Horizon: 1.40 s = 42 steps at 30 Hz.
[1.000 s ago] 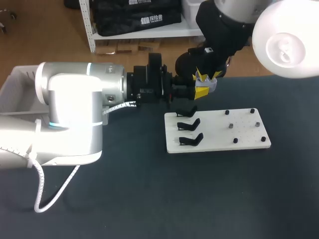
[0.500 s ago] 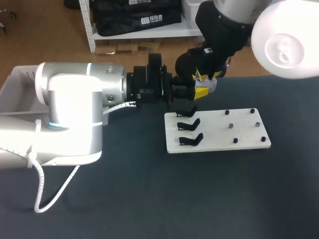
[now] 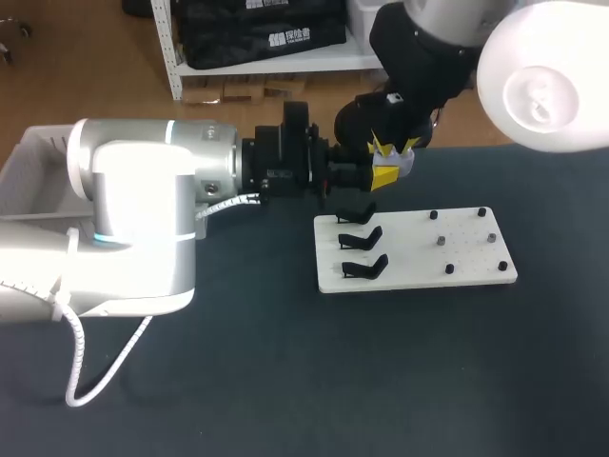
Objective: Pick up each earbud case from the left stands, insert the matching earbuds, close the lid, and place the case in the box.
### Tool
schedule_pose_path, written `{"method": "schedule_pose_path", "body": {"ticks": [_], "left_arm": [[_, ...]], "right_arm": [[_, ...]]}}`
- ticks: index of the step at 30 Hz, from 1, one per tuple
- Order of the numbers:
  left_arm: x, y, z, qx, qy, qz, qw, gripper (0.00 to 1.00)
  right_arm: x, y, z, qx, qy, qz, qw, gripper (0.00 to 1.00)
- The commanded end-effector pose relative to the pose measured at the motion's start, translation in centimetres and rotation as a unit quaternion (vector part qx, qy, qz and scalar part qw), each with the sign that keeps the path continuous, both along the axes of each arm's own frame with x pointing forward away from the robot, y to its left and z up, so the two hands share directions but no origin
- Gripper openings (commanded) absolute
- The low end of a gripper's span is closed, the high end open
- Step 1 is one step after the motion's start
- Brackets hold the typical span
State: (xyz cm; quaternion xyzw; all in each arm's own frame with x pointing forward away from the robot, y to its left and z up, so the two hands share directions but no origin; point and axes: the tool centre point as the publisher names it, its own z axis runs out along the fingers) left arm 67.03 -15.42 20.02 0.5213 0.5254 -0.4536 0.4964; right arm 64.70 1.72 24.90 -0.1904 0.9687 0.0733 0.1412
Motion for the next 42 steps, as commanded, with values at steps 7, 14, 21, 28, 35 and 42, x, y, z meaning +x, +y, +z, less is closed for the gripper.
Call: {"method": "schedule_pose_path", "body": {"ticks": [7, 14, 21, 28, 35, 42], "left_arm": [[-0.1, 0.0, -0.1, -0.003, -0.002, 0.002, 1.000, 0.00], [-0.1, 0.0, -0.1, -0.003, -0.002, 0.002, 1.000, 0.00], [-0.1, 0.0, -0.1, -0.003, -0.002, 0.002, 1.000, 0.00], [-0.1, 0.0, -0.1, -0.003, -0.002, 0.002, 1.000, 0.00], [-0.1, 0.0, -0.1, -0.003, -0.002, 0.002, 1.000, 0.00], [-0.1, 0.0, -0.1, -0.003, -0.002, 0.002, 1.000, 0.00]], "right_arm": [[-0.1, 0.2, -0.3, -0.003, 0.001, 0.001, 1.000, 0.00], [0.1, 0.3, -0.6, -0.009, 0.007, 0.004, 1.000, 0.00], [0.4, 0.4, -0.8, -0.017, 0.009, 0.008, 1.000, 0.00], [0.6, 0.4, -0.8, -0.026, 0.008, 0.014, 1.000, 0.00], [0.6, 0.3, -1.0, -0.033, 0.006, 0.018, 0.999, 0.00], [0.5, 0.1, -1.1, -0.035, 0.004, 0.019, 0.999, 0.00]]}}
